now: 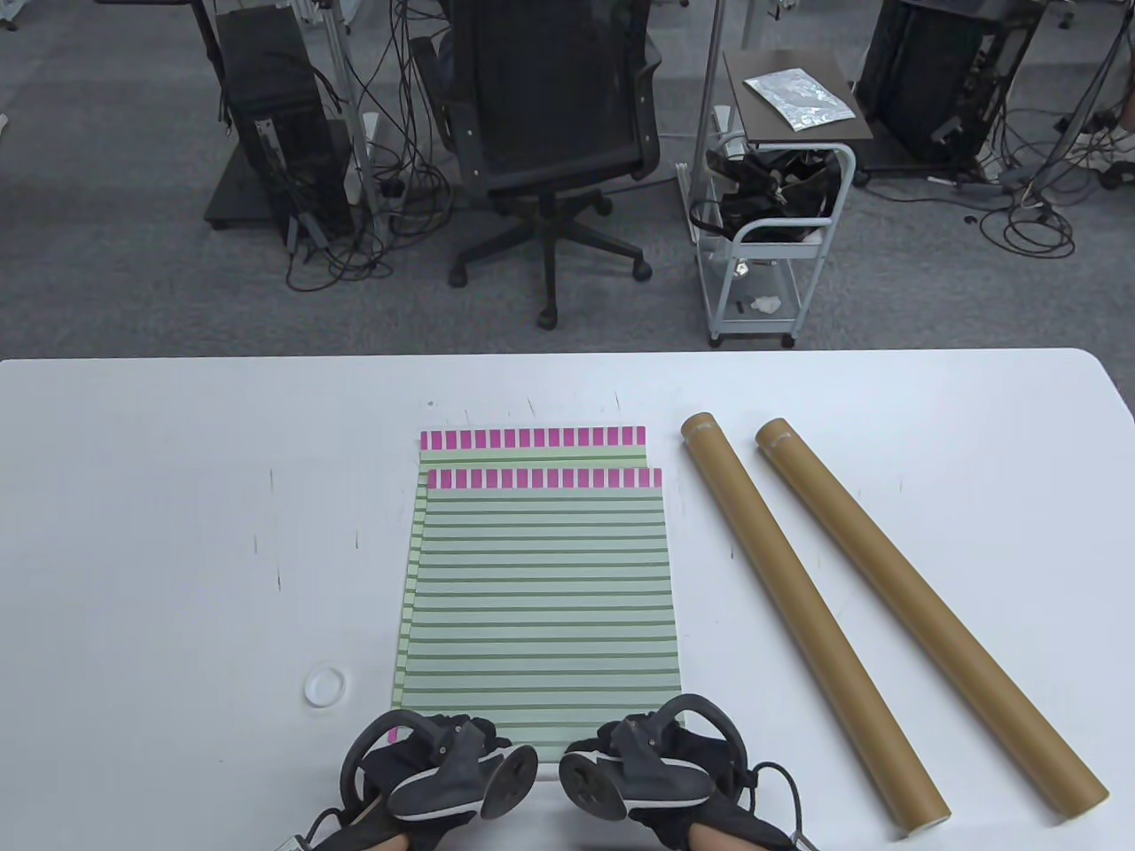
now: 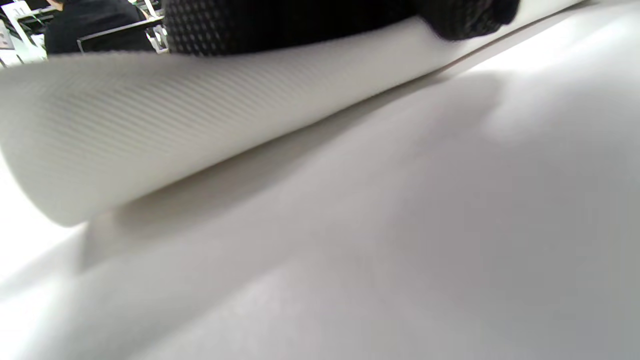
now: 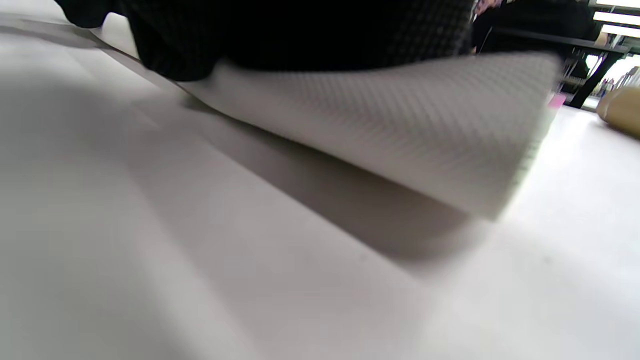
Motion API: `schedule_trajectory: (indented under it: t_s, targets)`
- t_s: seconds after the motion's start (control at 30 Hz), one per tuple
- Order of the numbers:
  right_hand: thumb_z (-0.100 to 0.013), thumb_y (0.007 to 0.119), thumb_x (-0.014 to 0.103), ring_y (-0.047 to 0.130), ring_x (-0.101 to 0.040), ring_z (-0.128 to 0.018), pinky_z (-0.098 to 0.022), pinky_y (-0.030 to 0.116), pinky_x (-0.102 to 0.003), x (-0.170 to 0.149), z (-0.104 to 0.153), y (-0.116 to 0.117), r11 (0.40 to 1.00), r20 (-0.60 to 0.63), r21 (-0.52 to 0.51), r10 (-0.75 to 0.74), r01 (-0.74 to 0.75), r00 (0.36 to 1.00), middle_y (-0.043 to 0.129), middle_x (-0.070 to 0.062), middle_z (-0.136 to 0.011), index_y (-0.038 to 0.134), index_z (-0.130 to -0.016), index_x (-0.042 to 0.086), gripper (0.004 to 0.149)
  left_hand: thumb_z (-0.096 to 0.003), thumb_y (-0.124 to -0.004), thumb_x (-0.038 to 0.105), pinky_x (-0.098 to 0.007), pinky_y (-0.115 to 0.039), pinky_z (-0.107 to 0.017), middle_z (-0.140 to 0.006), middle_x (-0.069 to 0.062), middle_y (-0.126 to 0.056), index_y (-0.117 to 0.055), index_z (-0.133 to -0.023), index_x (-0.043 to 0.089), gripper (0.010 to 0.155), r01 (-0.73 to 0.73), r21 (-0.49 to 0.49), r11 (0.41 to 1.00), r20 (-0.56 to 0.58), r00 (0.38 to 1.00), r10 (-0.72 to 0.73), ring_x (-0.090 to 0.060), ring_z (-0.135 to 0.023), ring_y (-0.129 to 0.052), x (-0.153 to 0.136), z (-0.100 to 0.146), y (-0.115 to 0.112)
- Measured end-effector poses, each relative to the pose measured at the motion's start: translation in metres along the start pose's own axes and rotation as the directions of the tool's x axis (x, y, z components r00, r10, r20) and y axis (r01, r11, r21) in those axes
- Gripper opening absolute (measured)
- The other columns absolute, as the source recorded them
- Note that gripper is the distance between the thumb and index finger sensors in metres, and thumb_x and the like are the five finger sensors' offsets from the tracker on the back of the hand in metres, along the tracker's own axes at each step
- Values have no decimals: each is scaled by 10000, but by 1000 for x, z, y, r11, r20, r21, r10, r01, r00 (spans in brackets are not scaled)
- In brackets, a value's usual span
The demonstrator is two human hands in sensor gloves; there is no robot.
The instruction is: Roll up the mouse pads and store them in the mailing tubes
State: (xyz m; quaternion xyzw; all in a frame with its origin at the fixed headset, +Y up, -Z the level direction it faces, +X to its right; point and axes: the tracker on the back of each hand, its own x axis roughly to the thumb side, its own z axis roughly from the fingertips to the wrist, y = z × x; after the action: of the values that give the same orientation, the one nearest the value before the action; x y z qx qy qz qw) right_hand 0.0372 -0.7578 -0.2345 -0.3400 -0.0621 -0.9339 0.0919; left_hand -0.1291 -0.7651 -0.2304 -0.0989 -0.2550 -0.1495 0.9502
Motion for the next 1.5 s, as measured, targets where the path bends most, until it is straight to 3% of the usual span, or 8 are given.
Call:
schedule_trajectory:
  t_s: [0.13, 0.37, 0.47, 0.63, 0.83, 1.07, 1.27, 1.5]
  targets:
    - [-410, 745, 325, 963, -122, -434, -381, 862, -295, -5, 2, 3, 996, -31, -6, -87, 87, 996, 908, 75, -643, 749, -850, 323, 440, -383, -692, 490, -175, -896, -371, -680, 97, -928, -779, -765, 341, 419, 17, 4, 1000, -5, 1000, -17, -67, -499, -1004, 1, 1, 0]
    - [-415, 696, 346, 944, -84, -428, -366, 858, -263, -7, 1, 8, 1000, -92, -30, 5, -8, 996, 787, 85, -787, 339, -1034, 340, 715, -356, -647, 479, -142, -894, -314, -631, 145, -913, -569, -908, 404, 563, 108, 36, 993, -95, 990, -104, -33, -420, -1009, 3, -6, -3]
    - [-429, 681, 327, 926, -108, -469, -400, 846, -296, -3, 1, 8, 999, -77, -20, 33, -34, 996, 701, 49, -890, 294, -1028, 375, 714, -341, -600, 516, -217, -855, -490, -949, 51, -619, -468, -939, 410, 622, 180, 35, 983, -147, 974, -173, -84, -725, -866, 1, -8, -7]
    - [-457, 652, 256, 790, -190, -691, -609, 736, -432, 6, 0, 12, 998, -12, 2, 62, -62, 998, 497, 1, -977, 203, -958, 490, 712, -335, -620, 516, -246, -785, -577, -963, 56, -549, -495, -907, 434, 591, 238, 75, 968, -161, 961, -224, -82, -726, -798, 6, -6, -5]
    - [-466, 645, 213, 776, -181, -702, -633, 709, -427, 9, 0, 13, 997, 13, -7, 77, -77, 997, 601, 62, -927, 374, -952, 488, 621, -355, -623, 479, -210, -824, -406, -823, 88, -718, -582, -865, 425, 515, 147, 19, 989, -173, 975, -142, -45, -521, -877, 3, -9, -5]
    - [-469, 646, 218, 801, -185, -671, -608, 731, -425, 8, -4, 11, 998, -4, 13, 67, -67, 998, 664, 78, -887, 445, -961, 450, 580, -399, -742, 428, -165, -842, -334, -750, 114, -812, -669, -809, 435, 417, 151, 142, 978, -46, 988, -146, -24, -438, -924, 15, 1, 0]
    - [-461, 673, 213, 810, -192, -643, -590, 737, -429, 3, -6, 10, 1000, -14, 22, -8, 8, 1000, 691, 69, -860, 499, -962, 433, 575, -323, -757, 584, -211, -860, -440, -817, 83, -835, -697, -875, 340, 605, 29, 54, 998, 36, 999, -31, -106, -554, -949, 11, 2, -1]
    - [-465, 675, 231, 809, -185, -639, -578, 744, -412, 2, -2, 11, 1000, -15, -10, 14, -14, 1000, 610, 4, -904, 594, -911, 289, 457, -312, -764, 525, -203, -862, -395, -735, 135, -884, -737, -797, 398, 503, 53, 93, 994, -43, 998, -49, -69, -491, -965, 11, -3, 2]
